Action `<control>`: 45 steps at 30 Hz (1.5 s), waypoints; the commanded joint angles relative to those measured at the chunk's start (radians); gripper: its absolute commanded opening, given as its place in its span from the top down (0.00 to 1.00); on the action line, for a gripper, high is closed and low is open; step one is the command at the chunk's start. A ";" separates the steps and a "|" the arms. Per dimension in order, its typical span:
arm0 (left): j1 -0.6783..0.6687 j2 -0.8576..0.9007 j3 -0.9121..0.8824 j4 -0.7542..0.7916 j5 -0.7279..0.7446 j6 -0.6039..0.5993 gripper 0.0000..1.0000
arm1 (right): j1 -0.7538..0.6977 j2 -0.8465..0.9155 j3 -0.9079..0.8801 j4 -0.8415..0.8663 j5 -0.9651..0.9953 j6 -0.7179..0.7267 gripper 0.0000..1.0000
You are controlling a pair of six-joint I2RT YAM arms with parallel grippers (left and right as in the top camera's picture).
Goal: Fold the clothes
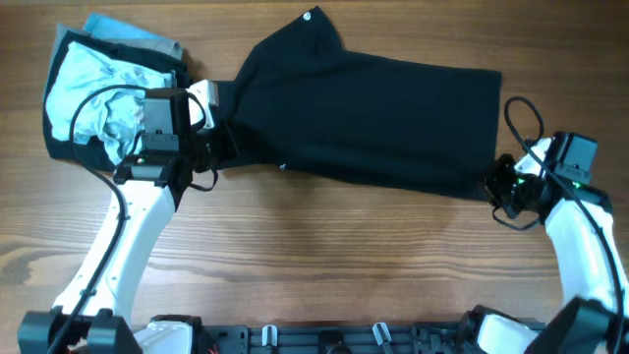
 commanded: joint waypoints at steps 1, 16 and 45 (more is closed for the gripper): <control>-0.010 0.059 0.017 0.048 -0.034 -0.008 0.96 | 0.005 0.087 0.013 0.081 -0.026 0.001 0.96; 0.006 0.202 0.017 0.231 -0.048 -0.008 0.21 | -0.004 0.166 0.014 0.333 -0.137 0.002 0.13; 0.113 0.377 -0.025 0.027 -0.105 0.201 0.35 | 0.091 0.242 -0.039 0.059 0.088 0.093 0.42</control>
